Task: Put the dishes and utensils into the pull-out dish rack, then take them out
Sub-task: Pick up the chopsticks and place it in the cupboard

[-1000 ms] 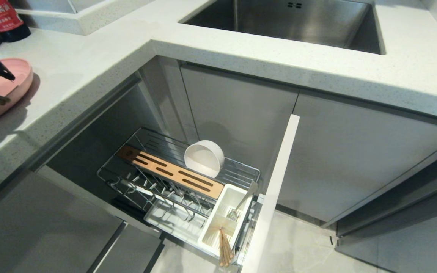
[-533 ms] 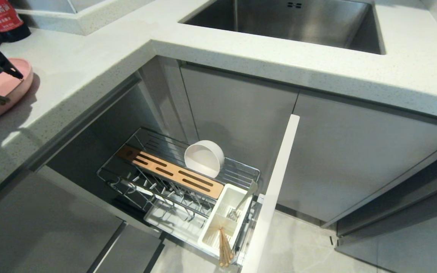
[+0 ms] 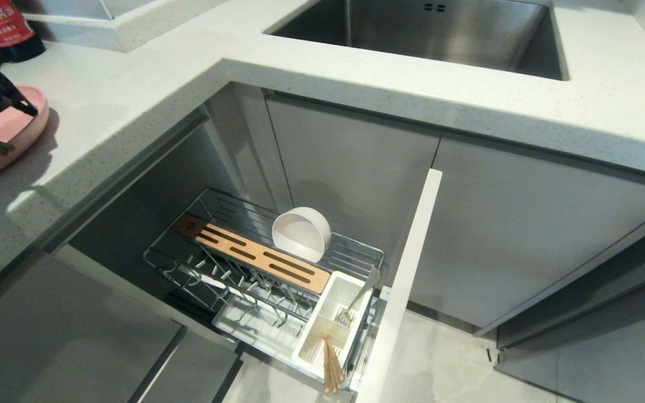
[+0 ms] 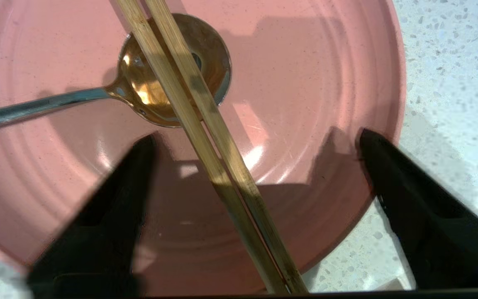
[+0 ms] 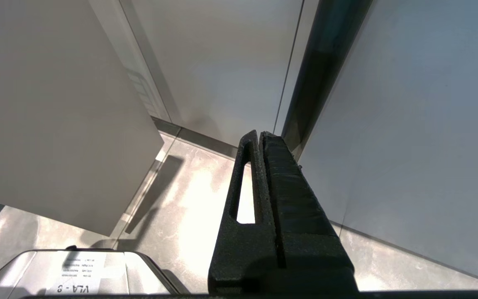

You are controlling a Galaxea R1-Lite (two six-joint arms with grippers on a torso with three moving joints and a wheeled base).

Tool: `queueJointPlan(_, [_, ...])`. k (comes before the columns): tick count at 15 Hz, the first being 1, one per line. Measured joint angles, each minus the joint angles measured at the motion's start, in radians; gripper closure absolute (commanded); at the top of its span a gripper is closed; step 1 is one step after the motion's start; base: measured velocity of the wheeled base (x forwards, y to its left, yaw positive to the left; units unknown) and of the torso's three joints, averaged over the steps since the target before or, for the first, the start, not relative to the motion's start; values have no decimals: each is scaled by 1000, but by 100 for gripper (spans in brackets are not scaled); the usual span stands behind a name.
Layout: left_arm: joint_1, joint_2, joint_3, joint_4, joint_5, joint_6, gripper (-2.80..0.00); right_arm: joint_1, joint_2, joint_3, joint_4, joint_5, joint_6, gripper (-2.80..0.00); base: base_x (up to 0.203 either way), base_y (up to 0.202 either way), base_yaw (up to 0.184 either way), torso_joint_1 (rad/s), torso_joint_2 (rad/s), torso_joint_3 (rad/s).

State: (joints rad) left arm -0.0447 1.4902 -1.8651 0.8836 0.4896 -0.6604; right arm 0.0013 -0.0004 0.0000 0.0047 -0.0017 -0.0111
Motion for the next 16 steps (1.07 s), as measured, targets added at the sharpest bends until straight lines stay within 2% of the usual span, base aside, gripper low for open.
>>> queueJointPlan(16, [2,-43,-60,0,4,-24,0,0,0,0,0,0,0,0,0,0,0,0,0,0])
